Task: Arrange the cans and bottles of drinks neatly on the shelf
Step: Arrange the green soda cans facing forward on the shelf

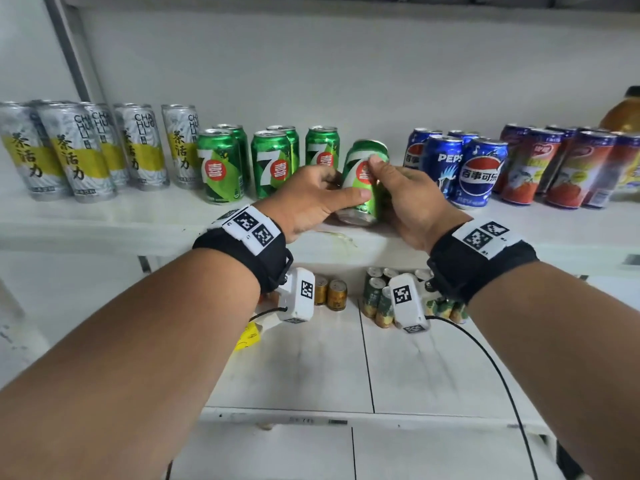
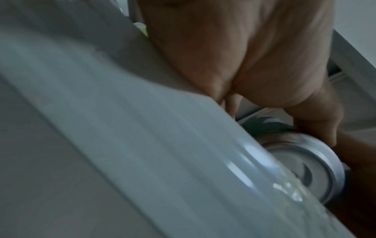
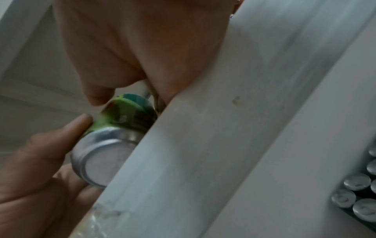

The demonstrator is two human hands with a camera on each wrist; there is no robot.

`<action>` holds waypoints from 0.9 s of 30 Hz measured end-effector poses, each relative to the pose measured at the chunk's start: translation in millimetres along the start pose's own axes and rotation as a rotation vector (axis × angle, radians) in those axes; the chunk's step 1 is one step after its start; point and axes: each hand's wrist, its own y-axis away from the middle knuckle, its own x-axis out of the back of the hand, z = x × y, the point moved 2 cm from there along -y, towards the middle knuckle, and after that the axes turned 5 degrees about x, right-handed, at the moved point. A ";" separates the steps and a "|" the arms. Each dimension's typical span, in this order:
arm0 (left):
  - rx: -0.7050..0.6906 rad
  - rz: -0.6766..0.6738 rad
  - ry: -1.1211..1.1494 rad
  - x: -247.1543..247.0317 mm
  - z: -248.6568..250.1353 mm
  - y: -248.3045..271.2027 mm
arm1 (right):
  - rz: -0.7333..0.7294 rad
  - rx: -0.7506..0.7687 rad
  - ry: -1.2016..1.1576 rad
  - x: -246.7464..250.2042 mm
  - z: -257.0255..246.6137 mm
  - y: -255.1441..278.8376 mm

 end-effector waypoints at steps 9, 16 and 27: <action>-0.033 0.050 -0.005 2.2 1.1 3.3 | -0.013 0.028 0.033 -2.3 2.0 -1.7; -0.039 0.061 0.009 2.3 5.6 13.3 | -0.011 0.122 0.096 0.5 2.6 1.7; -0.221 0.145 -0.294 -3.2 4.8 14.4 | -0.025 0.378 0.197 1.1 6.5 9.3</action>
